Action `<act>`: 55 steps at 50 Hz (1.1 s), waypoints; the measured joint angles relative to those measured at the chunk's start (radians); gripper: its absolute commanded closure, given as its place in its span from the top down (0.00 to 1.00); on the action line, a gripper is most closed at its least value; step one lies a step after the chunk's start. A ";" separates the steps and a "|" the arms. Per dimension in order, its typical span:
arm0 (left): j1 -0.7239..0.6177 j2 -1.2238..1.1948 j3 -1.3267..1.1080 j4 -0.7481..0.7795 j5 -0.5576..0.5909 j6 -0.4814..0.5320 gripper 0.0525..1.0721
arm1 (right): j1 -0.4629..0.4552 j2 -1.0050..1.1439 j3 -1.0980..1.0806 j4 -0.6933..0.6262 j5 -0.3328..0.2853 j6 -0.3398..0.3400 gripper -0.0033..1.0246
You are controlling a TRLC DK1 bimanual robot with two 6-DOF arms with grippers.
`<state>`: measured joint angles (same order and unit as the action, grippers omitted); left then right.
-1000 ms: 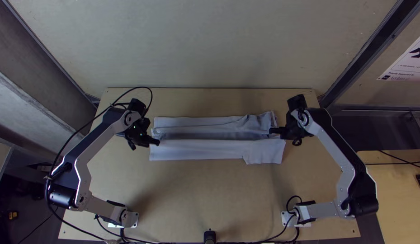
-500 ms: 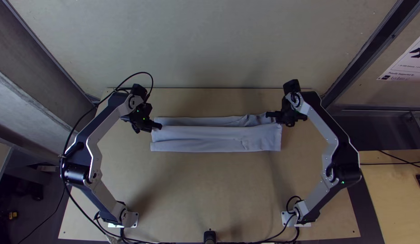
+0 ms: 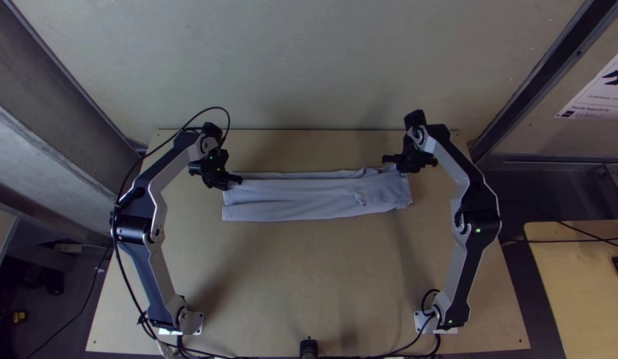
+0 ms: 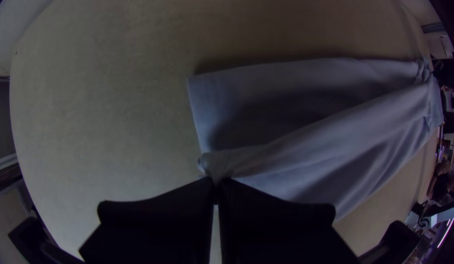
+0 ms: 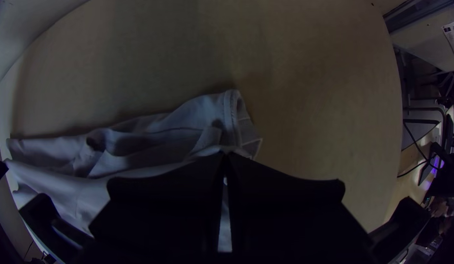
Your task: Fold the t-shirt
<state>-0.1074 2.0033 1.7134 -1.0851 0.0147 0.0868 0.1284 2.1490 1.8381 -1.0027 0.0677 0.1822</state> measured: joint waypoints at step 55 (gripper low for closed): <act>0.274 -0.238 -0.182 0.041 0.478 -0.014 0.96 | -0.013 -0.308 0.063 -0.129 0.012 0.017 0.96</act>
<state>0.1661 1.7657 1.5311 -1.0443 0.4931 0.0723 0.1154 1.8412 1.9011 -1.1316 0.0795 0.1989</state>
